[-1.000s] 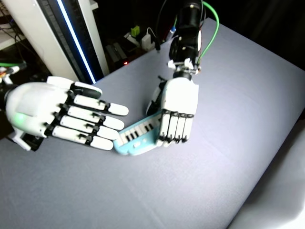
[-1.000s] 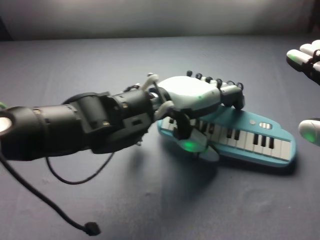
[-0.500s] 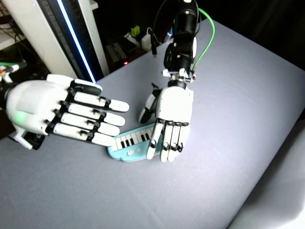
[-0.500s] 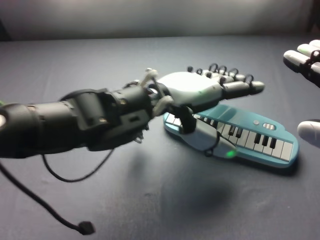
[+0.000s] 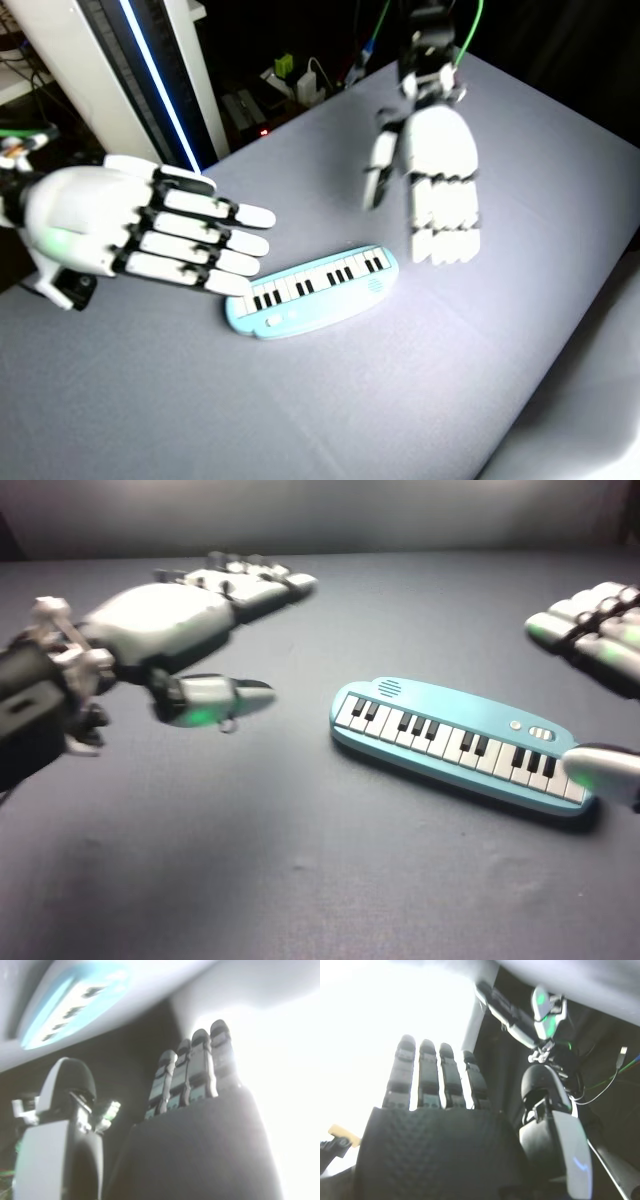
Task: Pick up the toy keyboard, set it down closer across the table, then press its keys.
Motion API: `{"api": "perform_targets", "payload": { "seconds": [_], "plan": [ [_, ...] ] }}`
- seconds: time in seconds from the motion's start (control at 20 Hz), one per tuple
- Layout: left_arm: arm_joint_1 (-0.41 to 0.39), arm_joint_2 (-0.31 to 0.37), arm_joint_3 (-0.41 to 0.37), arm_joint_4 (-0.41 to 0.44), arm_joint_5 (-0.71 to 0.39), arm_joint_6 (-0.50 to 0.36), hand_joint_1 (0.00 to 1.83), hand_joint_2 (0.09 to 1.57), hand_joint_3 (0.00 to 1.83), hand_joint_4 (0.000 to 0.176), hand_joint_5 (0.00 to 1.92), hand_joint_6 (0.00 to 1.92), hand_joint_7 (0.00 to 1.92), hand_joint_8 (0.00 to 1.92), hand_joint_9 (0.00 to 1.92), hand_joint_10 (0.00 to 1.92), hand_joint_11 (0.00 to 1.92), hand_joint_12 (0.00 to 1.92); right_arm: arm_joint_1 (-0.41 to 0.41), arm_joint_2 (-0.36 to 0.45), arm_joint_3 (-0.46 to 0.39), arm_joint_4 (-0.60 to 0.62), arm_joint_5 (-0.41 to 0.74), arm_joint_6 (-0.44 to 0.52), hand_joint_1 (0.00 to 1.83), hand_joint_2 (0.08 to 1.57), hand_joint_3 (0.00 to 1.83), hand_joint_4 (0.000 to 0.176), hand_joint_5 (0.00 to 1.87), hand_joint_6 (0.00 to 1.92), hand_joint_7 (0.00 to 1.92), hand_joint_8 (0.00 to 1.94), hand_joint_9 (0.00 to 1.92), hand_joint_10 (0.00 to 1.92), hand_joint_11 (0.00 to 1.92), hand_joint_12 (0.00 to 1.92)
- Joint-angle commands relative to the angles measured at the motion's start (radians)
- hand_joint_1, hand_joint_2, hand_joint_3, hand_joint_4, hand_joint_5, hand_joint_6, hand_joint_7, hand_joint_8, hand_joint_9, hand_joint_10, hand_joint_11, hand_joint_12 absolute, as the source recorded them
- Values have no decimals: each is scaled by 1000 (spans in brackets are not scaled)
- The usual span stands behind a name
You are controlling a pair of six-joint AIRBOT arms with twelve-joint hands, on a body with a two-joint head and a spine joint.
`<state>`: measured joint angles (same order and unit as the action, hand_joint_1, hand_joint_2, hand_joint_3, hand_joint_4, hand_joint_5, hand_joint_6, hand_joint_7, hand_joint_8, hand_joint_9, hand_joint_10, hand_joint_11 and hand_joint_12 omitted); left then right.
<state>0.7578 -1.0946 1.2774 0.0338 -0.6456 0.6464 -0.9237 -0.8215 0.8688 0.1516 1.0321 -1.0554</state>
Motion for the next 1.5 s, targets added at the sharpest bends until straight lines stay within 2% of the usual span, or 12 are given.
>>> {"api": "perform_targets", "payload": {
  "seconds": [0.0,0.05,0.15,0.35,0.5,0.55,0.65,0.9,1.0,1.15,1.2,1.45],
  "plan": [
    [2,8,-10,-25,-192,11,613,1349,15,31,58,10,0,0,0,0,0,0,22,-8,9,-8,51,-13,63,1351,1,29,0,0,0,0,0,0,0,0],
    [37,40,-38,-69,-238,34,618,1359,14,3,42,2,0,0,0,0,0,0,51,-33,24,-10,-10,-44,26,1369,8,0,0,0,0,0,0,0,0,0],
    [87,69,-66,-118,-308,43,736,1372,11,0,59,8,0,0,0,0,0,0,97,-79,55,-4,-101,-91,19,1378,11,0,0,0,0,0,0,0,0,0],
    [156,103,-113,-171,-425,43,659,1391,10,0,65,6,0,0,0,0,0,0,141,-175,137,18,-267,-127,170,1364,0,0,19,6,0,0,0,0,0,0],
    [169,108,-123,-175,-450,43,687,1415,10,4,57,6,0,0,0,0,0,0,157,-200,144,67,-339,-242,123,1359,0,0,149,44,0,0,0,0,0,0],
    [169,108,-124,-175,-452,43,699,1416,8,3,60,7,0,0,0,0,0,0,157,-202,144,71,-347,-253,118,1358,0,0,160,46,0,0,0,0,0,0],
    [169,108,-125,-175,-457,43,742,1397,0,10,90,12,0,0,0,0,0,0,157,-202,143,72,-348,-254,92,1319,0,0,406,32,0,0,0,0,0,0],
    [177,110,-127,-183,-467,43,694,1395,0,31,83,4,0,0,0,0,0,0,159,-175,122,72,-308,-253,4,1347,12,0,349,0,0,0,0,0,0,0],
    [183,112,-129,-190,-477,43,733,1388,0,11,90,5,0,0,0,0,0,0,159,-132,91,71,-247,-253,84,1358,8,0,190,0,0,0,0,0,0,0],
    [195,115,-132,-204,-492,43,764,1383,0,19,94,4,0,0,0,0,0,0,159,-85,56,67,-174,-253,37,1376,12,0,95,0,0,0,0,0,0,0],
    [200,117,-133,-208,-496,43,783,1383,0,8,91,2,0,0,0,0,0,0,159,-76,49,67,-167,-253,7,1379,11,0,33,0,0,0,0,0,0,0],
    [203,118,-135,-211,-491,43,792,1381,0,1,100,5,0,0,0,0,0,0,143,-112,77,70,-269,-253,70,1373,1,0,98,21,0,0,0,0,0,0]
  ]
}}
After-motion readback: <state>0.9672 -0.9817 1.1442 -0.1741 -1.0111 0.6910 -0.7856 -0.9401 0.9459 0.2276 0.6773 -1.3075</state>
